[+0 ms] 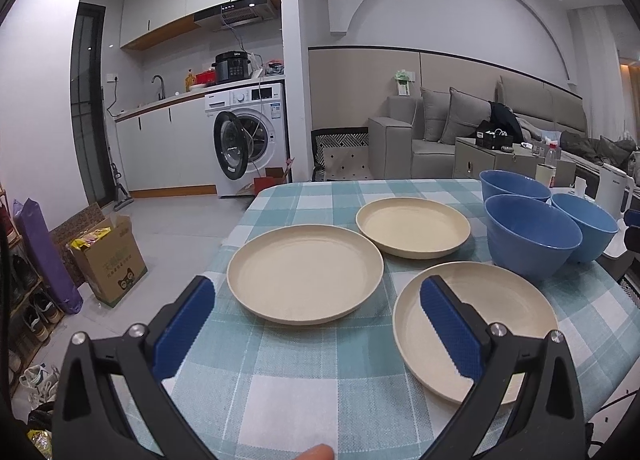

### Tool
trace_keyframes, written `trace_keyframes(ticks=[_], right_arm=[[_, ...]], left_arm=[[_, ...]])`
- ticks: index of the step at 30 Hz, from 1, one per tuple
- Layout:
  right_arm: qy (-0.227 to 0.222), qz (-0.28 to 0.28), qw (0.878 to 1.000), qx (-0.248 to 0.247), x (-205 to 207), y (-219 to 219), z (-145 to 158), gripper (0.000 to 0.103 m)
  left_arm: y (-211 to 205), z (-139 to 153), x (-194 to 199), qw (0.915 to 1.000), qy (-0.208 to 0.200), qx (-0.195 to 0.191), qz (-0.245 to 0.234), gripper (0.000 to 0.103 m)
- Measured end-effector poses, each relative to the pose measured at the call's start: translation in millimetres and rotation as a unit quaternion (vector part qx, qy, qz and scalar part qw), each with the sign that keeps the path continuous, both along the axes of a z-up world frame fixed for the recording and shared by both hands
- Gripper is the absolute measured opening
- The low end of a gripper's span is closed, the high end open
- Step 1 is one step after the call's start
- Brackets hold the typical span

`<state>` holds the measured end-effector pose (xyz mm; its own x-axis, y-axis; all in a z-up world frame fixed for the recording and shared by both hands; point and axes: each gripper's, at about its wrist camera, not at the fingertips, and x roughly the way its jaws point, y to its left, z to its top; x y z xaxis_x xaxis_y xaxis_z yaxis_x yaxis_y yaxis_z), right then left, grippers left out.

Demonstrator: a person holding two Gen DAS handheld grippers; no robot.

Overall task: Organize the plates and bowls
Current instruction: 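Lower both open grippers toward the rim of the large cream plate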

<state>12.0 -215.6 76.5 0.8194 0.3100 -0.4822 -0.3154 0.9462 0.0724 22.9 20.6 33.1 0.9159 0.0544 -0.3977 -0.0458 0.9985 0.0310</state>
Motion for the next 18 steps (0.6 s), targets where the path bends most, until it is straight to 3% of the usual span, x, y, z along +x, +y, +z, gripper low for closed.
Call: trace_keyframes(ticks=[12, 18], right_arm=[[0.028, 0.006, 1.0, -0.003, 38.4, -7.1, 21.5, 0.103], [0.039, 0.017, 0.999, -0.017, 57.4, -4.7, 24.3, 0.103]], left_arm=[[7.5, 7.9, 24.7, 0.9998, 0.021, 0.003, -0.002, 0.103], [3.0, 11.0, 33.4, 0.9993, 0.028, 0.024, -0.011, 0.103]])
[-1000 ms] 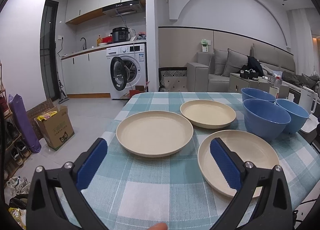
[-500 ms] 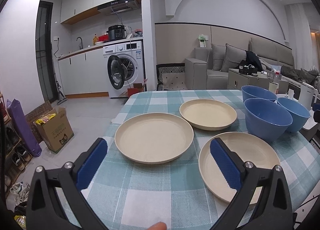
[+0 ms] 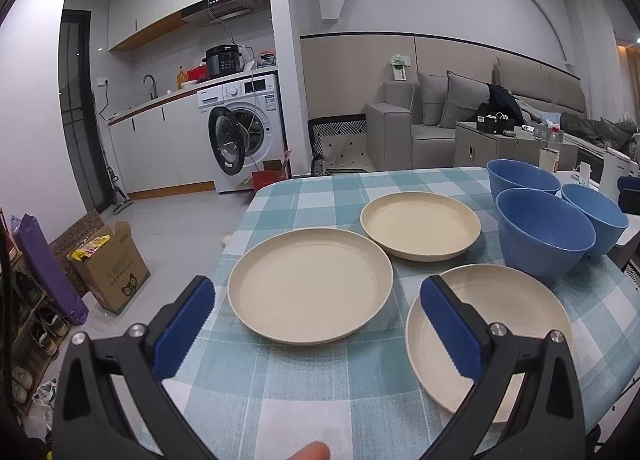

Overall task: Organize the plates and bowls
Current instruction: 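Lower both open grippers toward the rim of the large cream plate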

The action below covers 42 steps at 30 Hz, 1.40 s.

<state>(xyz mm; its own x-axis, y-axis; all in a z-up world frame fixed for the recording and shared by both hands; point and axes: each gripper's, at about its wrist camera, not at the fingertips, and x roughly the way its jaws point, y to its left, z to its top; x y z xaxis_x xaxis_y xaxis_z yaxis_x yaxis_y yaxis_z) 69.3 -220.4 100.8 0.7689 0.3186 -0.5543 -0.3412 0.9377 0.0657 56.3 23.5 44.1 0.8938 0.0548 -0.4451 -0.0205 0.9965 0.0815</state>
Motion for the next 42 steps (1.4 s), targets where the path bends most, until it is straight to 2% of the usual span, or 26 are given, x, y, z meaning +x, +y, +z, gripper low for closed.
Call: trace_keyframes(ticks=[7, 16, 26, 42], right_arm=[[0.017, 0.01, 1.0, 0.021, 18.2, 2.1, 9.8, 0.103], [0.019, 0.023, 1.0, 0.007, 42.5, 15.3, 23.9, 0.103], [0.02, 0.038, 0.999, -0.012, 72.8, 28.6, 38.0, 0.103], [0.027, 0.05, 0.998, -0.01, 129.3, 35.1, 60.6, 0.103]], left_arm=[[-0.4, -3.9, 10.2, 0.9999, 0.014, 0.001, -0.007, 0.103], [4.7, 2.1, 28.0, 0.9995, 0.026, -0.011, -0.013, 0.103], [1.0, 24.1, 62.0, 0.9992, 0.029, -0.022, -0.018, 0.103], [-12.5, 52.1, 122.0, 0.9987, 0.031, -0.028, -0.03, 0.103]])
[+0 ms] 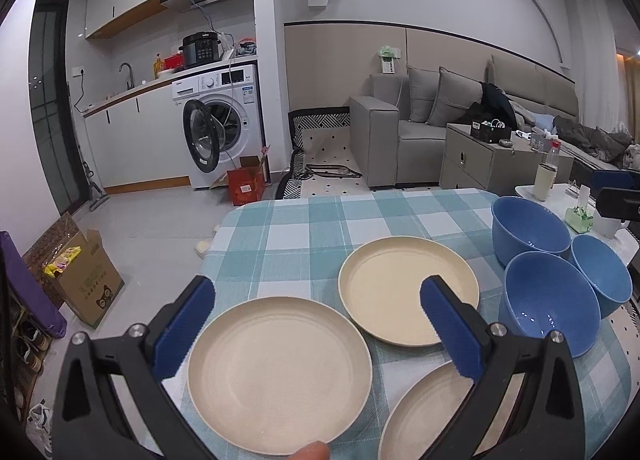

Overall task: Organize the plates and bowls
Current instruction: 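Lower both open grippers toward the rim of the large cream plate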

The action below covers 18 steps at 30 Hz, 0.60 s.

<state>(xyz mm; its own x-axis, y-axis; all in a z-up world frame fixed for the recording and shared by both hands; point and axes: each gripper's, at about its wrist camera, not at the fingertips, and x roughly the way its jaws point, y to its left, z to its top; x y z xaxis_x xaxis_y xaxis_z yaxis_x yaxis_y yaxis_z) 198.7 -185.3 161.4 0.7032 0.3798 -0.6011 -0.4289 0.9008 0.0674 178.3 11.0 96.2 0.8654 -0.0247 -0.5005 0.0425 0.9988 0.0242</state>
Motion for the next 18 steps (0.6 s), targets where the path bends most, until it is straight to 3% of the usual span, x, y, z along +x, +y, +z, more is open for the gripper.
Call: trace_keyframes(ticks=[7, 11, 18], right_arm=[[-0.004, 0.008, 1.0, 0.004, 17.8, 5.4, 17.7, 0.103], [-0.004, 0.006, 1.0, 0.004, 30.3, 5.5, 27.5, 0.103], [0.035, 0.001, 0.999, -0.008, 65.9, 6.8, 23.1, 0.103]], left_arm=[[3.1, 8.0, 20.2, 0.9998, 0.008, -0.019, -0.002, 0.103], [-0.9, 12.4, 30.6, 0.9998, 0.011, -0.01, -0.012, 0.103], [-4.3, 6.3, 58.3, 0.9992, 0.033, -0.014, -0.02, 0.103]])
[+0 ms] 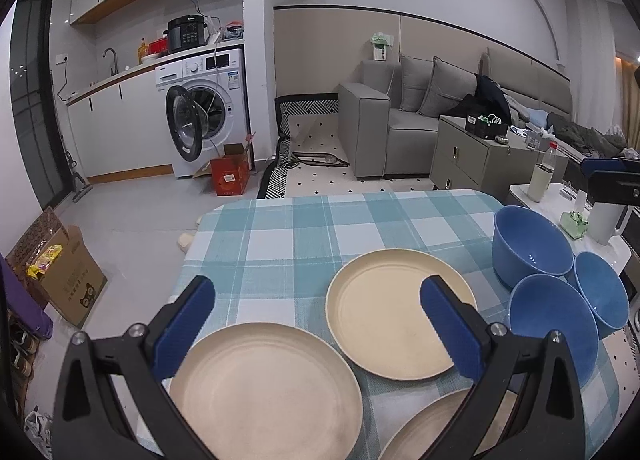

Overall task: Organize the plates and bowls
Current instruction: 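Lower both open grippers toward the rim of the large cream plate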

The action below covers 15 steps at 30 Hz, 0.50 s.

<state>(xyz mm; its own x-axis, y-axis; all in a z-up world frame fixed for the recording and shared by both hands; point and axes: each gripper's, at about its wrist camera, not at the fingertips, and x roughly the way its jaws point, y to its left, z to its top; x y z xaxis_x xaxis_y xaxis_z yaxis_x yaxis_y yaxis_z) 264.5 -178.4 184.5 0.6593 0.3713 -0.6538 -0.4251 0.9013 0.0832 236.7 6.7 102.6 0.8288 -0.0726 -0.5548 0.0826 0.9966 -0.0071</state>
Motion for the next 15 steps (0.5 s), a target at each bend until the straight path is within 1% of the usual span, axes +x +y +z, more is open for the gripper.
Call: trace_keyframes(ticks=[2, 12, 15], right_arm=[[0.009, 0.0, 1.0, -0.005, 8.8, 0.9, -4.7, 0.103], [0.075, -0.001, 0.997, -0.01, 51.3, 12.8, -39.6, 0.103], [0.09, 0.0, 0.996, -0.018, 62.1, 19.0, -50.1, 0.103]], left_arm=[[-2.5, -3.2, 6.8, 1.0, 0.004, 0.006, -0.001, 0.103], [-4.8, -24.1, 35.2, 0.9994, 0.033, 0.008, -0.002, 0.103], [-4.8, -29.9, 40.4, 0.9992, 0.038, 0.009, -0.003, 0.103]])
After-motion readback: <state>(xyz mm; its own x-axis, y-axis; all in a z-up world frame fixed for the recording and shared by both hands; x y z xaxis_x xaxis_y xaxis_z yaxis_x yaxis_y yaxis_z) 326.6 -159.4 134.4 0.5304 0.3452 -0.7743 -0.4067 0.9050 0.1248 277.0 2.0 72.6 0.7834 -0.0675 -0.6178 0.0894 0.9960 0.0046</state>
